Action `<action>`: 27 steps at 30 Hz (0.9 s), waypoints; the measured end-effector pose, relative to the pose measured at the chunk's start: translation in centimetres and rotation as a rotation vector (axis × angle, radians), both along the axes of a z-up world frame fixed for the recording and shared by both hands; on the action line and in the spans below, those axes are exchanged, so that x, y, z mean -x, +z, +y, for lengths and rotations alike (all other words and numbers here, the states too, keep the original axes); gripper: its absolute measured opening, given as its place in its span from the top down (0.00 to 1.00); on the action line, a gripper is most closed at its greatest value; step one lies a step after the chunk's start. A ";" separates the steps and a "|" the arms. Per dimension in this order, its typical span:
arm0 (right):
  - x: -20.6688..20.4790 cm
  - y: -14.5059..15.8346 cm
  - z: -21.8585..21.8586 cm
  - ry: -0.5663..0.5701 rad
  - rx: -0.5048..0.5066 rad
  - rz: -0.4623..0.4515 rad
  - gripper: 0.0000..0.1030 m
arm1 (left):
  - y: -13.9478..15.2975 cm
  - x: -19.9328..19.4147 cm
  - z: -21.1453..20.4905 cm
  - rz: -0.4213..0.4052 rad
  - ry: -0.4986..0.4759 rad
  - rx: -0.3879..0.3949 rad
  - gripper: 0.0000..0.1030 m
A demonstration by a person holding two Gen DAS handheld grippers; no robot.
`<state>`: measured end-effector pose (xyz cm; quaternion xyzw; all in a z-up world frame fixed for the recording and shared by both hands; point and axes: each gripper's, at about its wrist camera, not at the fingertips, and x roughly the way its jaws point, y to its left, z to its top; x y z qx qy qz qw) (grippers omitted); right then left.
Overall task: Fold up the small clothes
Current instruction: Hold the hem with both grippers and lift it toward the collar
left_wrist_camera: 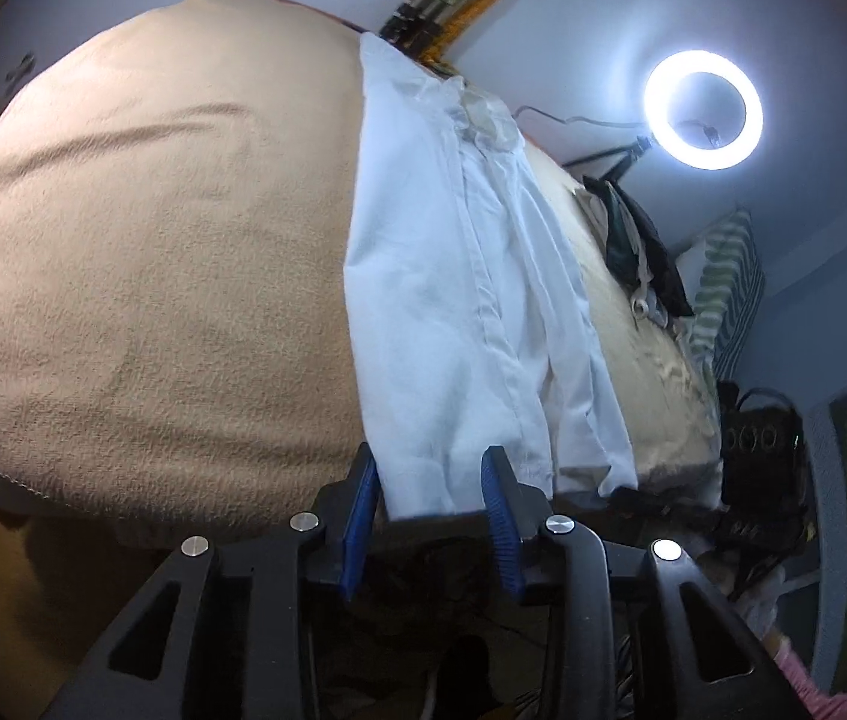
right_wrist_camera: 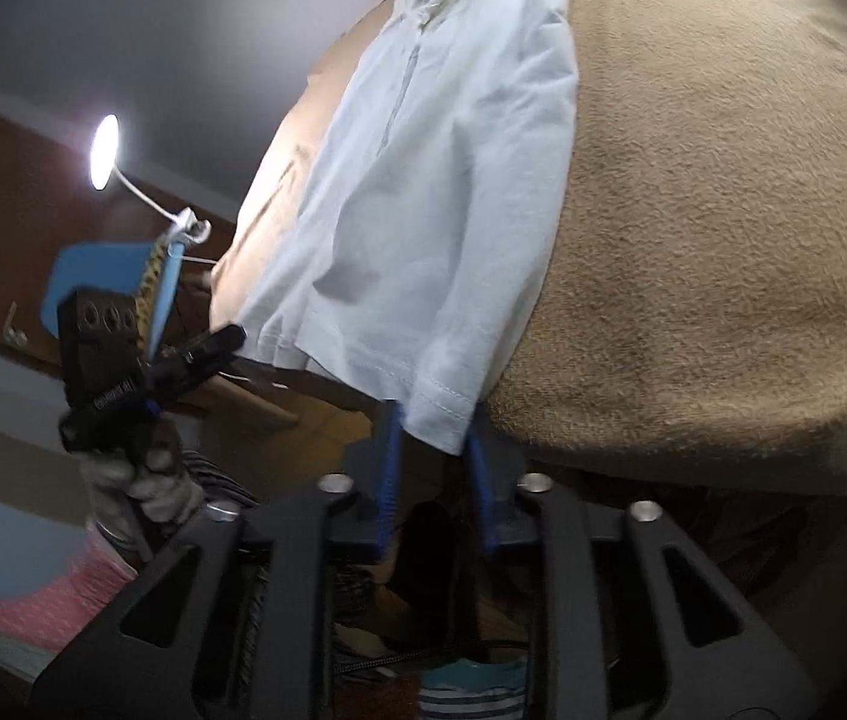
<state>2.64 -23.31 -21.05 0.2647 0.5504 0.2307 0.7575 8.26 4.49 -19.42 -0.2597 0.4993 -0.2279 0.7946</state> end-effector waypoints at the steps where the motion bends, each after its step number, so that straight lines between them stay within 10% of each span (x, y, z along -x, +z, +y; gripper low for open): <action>1: -0.1 -0.1 0.1 0.000 -0.004 0.005 0.92 | -0.3 -0.3 0.1 0.012 0.005 0.016 0.71; 5: 0.2 -0.3 -0.9 -0.028 -0.052 0.015 0.95 | -1.0 -0.8 -0.6 0.029 -0.039 -0.006 0.96; 27: -4.6 5.5 -6.2 -0.139 -0.023 -0.077 0.94 | 4.5 -5.7 -2.3 -0.096 -0.056 -0.011 0.97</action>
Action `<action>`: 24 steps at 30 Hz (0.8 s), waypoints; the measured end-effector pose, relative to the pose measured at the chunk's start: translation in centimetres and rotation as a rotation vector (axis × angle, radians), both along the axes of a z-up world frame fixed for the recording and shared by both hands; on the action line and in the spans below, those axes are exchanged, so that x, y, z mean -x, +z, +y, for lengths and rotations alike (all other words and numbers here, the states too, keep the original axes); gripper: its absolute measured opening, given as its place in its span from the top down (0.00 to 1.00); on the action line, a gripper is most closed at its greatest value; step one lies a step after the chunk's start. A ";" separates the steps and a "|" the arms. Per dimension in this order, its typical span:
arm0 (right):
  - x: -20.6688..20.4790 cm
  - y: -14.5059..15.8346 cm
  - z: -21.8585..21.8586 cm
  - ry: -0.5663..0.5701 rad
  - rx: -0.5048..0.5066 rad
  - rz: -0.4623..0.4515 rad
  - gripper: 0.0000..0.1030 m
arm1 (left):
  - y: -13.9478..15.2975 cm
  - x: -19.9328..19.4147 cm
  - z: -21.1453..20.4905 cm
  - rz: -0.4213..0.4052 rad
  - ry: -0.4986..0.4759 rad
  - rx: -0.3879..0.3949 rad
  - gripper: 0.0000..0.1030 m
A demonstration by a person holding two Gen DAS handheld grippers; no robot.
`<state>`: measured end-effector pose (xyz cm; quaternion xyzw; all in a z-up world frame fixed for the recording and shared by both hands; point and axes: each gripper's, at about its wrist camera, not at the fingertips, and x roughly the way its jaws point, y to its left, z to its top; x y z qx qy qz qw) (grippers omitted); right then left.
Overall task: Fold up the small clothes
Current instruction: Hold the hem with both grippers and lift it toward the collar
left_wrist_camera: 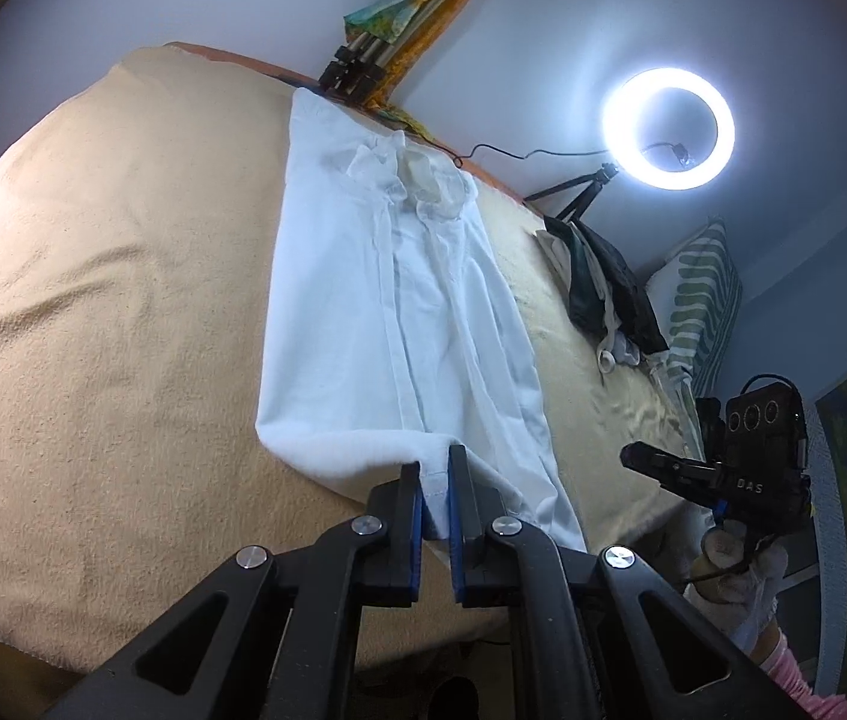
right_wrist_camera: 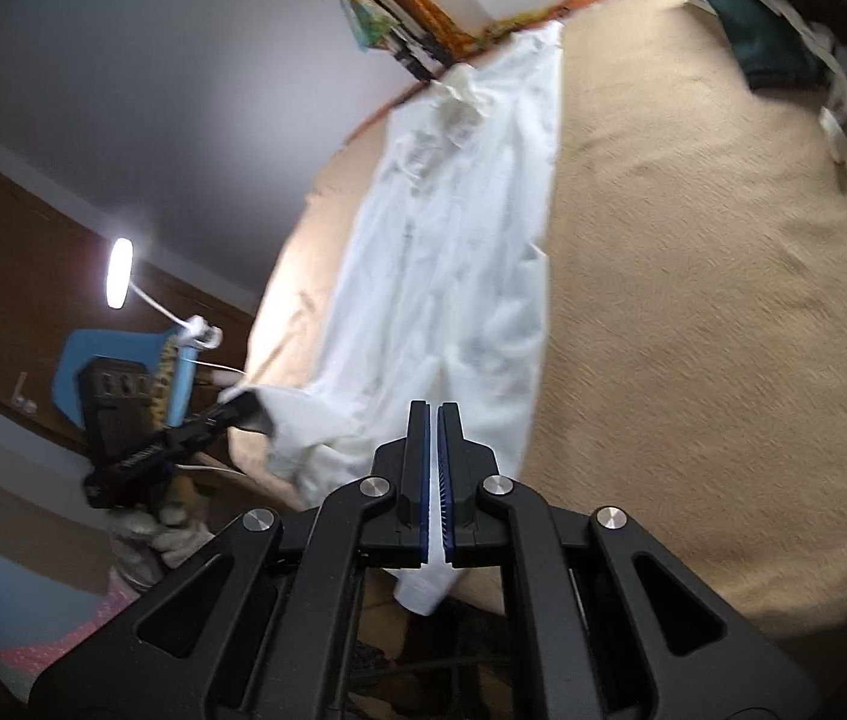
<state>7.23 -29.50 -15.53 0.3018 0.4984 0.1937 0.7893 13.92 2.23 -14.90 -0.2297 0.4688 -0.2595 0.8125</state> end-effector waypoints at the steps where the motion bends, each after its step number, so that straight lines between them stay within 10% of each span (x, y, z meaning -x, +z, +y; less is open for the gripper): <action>1: 0.3 -0.5 0.0 0.007 -0.014 0.032 0.81 | -0.1 0.3 -0.1 -0.001 -0.009 -0.011 0.97; 3: 1.7 -2.0 -0.2 0.004 -0.047 0.101 0.48 | -0.8 1.2 0.2 0.014 -0.011 -0.025 0.96; 8: 4.3 -5.3 1.8 0.035 -0.152 0.177 0.45 | -2.6 2.9 0.8 0.072 -0.006 -0.023 0.96; 11: 4.5 -5.5 2.6 0.039 -0.148 0.150 0.51 | -3.3 3.6 0.9 0.096 -0.014 -0.023 0.96; 13: 4.1 -5.9 2.9 0.047 -0.170 0.166 0.85 | -3.5 4.0 0.8 0.102 -0.027 -0.020 0.95; 15: 3.8 -6.3 3.6 0.062 -0.140 0.171 0.92 | -3.7 4.0 1.0 0.115 -0.023 -0.004 0.70; 17: 3.8 -6.2 3.8 0.067 -0.136 0.160 0.93 | -4.1 3.9 1.6 0.135 0.003 0.022 0.68; 22: 3.9 -4.3 3.4 0.050 -0.168 0.094 0.94 | -6.0 2.9 1.8 0.209 0.003 0.070 1.00; 24: 3.8 -3.4 3.2 0.040 -0.186 0.078 0.94 | -5.4 3.1 1.7 0.205 -0.003 0.089 0.98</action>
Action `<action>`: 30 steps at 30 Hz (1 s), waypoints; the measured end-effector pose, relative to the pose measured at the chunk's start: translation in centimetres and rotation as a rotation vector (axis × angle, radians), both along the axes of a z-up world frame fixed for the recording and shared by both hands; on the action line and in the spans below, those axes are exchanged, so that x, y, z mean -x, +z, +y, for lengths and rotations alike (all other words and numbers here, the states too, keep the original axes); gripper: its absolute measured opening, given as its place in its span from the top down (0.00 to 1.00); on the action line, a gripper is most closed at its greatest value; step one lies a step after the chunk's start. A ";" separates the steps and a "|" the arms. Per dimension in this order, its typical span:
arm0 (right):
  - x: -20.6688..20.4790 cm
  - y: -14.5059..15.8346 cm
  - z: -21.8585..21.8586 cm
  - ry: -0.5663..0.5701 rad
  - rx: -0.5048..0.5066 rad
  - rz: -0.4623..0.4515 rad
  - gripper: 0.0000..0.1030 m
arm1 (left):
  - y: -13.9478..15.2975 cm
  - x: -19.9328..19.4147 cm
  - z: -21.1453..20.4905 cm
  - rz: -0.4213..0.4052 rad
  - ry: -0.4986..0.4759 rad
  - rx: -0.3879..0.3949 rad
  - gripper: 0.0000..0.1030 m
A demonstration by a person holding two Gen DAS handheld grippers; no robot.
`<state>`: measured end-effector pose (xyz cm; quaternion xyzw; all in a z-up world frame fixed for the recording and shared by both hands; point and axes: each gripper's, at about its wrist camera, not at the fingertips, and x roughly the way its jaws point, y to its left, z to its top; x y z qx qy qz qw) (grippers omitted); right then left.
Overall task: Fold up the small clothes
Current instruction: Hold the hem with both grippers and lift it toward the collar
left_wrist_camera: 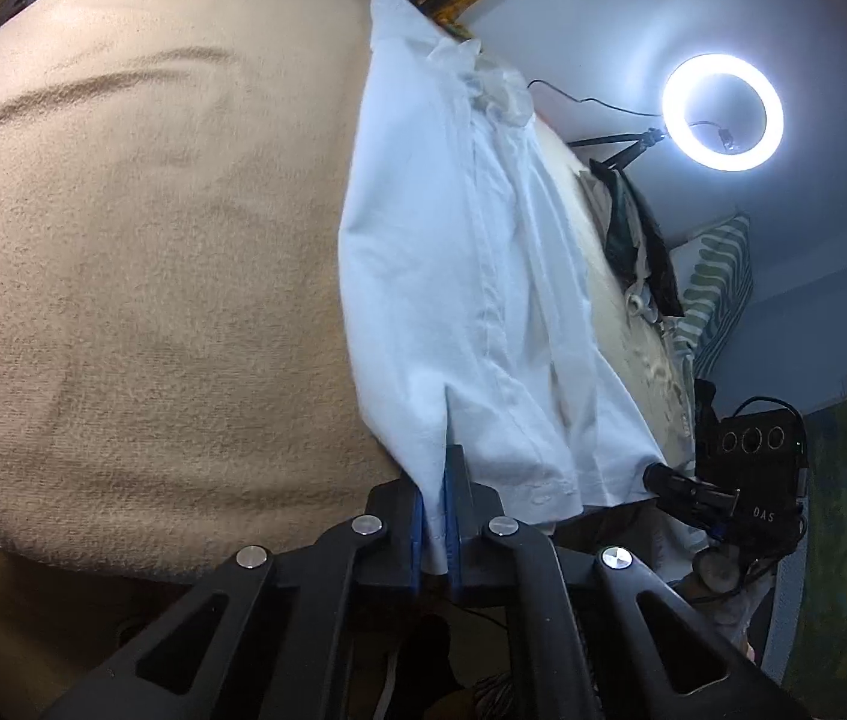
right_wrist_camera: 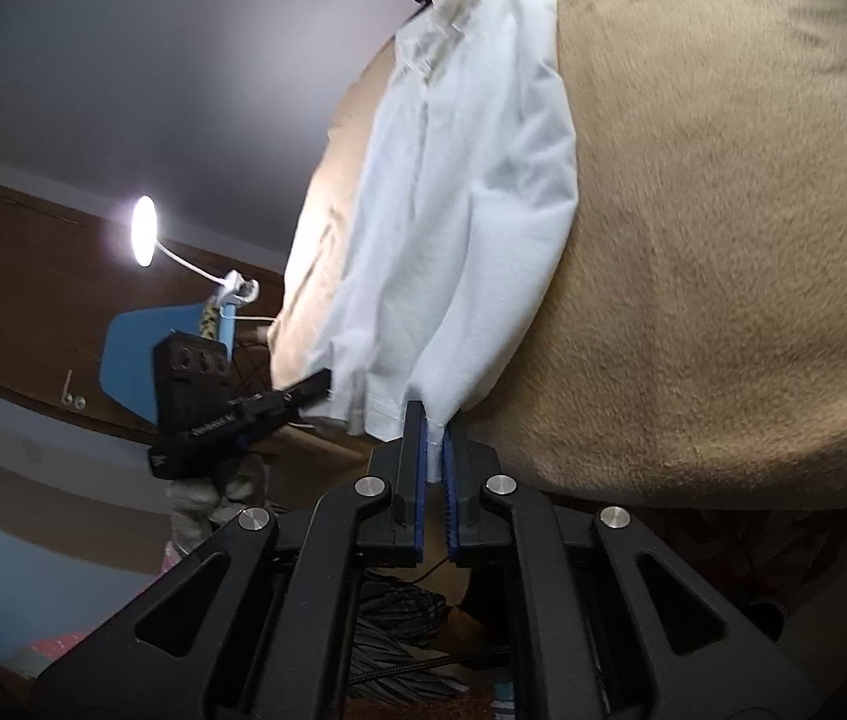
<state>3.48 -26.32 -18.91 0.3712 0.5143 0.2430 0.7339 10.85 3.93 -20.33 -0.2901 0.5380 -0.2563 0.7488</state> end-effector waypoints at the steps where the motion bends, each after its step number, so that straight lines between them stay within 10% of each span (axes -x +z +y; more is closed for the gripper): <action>1: 0.0 0.6 -0.1 -0.005 -0.010 -0.009 0.94 | 0.7 0.2 0.1 -0.004 0.004 0.028 0.98; 6: 0.2 2.6 -1.0 -0.020 -0.015 -0.065 0.94 | 3.9 0.8 0.2 -0.087 0.001 0.016 0.98; 16: 0.3 -2.3 -2.0 -0.040 -0.017 0.063 0.94 | 0.0 0.3 0.1 -0.006 0.011 -0.043 0.98; 30: -8.3 1.7 -2.9 -0.072 0.060 -0.087 0.94 | 4.6 -7.9 -1.1 -0.151 0.069 -0.084 0.98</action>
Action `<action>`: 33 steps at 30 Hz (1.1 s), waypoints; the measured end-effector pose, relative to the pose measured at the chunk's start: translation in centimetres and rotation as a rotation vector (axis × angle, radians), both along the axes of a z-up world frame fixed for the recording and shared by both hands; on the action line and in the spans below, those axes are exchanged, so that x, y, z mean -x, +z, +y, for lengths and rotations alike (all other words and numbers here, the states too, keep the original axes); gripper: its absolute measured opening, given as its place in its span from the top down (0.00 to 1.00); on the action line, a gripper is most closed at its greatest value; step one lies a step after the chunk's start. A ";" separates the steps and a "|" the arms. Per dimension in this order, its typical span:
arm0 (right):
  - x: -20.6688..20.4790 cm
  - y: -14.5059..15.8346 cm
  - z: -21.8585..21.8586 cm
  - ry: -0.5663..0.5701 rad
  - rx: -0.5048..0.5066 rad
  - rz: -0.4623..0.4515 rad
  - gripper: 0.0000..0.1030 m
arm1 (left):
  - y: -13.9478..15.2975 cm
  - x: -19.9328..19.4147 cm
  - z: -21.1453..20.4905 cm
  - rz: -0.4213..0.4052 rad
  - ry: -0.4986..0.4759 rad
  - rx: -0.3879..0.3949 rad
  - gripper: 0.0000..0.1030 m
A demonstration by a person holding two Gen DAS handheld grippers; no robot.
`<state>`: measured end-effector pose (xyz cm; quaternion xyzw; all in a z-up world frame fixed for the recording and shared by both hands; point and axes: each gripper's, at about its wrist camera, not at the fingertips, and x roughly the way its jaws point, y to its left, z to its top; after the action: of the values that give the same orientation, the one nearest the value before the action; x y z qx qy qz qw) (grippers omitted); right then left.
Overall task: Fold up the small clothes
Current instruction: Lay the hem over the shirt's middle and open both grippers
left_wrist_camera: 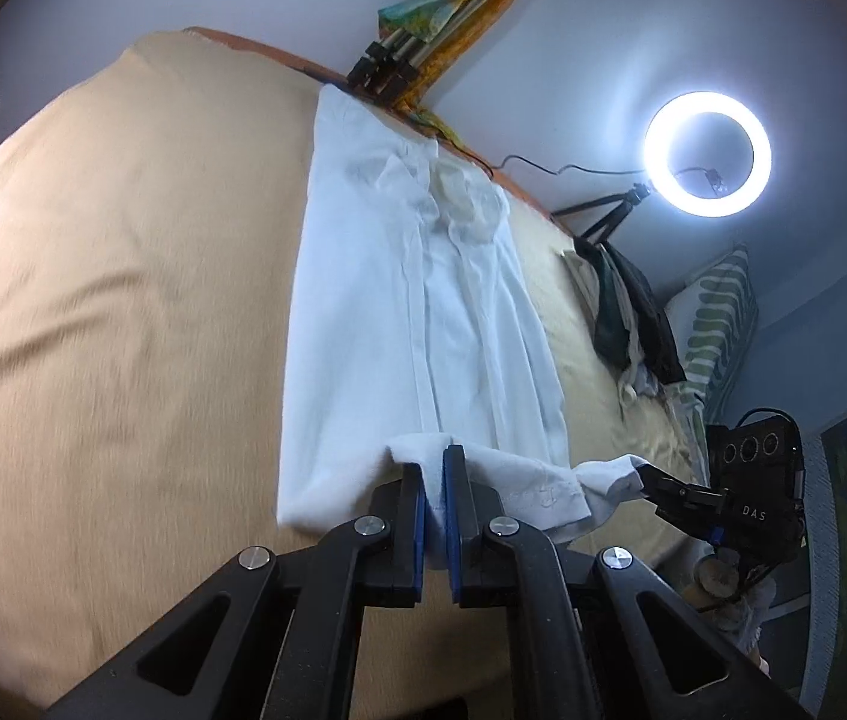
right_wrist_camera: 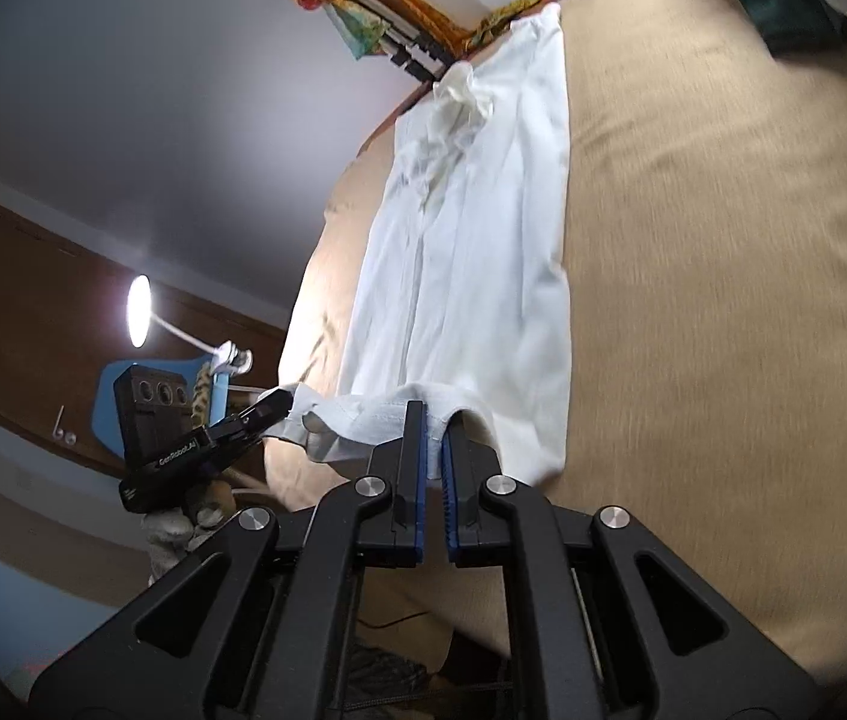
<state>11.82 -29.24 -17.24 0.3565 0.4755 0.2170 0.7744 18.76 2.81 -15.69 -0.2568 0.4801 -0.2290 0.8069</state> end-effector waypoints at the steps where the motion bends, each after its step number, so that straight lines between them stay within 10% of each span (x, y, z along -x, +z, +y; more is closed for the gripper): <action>1: -0.9 0.0 0.0 -0.006 0.015 -0.002 0.94 | -0.2 -0.9 0.0 0.007 0.008 0.003 0.98; 14: -6.1 -2.6 -0.7 -0.043 0.087 0.035 0.94 | -3.7 -6.1 -0.5 0.036 0.072 -0.037 0.88; 19: -5.6 -1.0 -0.8 -0.025 0.194 -0.032 0.67 | -2.1 -5.1 -0.8 -0.061 0.058 -0.130 0.84; 33: -4.1 -1.5 5.9 0.284 0.452 -0.117 0.69 | -2.3 -1.2 -4.3 -0.088 -0.149 -0.259 0.87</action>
<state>15.96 -23.33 -18.70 0.0912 0.5113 0.2319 0.8225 20.01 -1.46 -18.03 -0.1042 0.4876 -0.2354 0.8343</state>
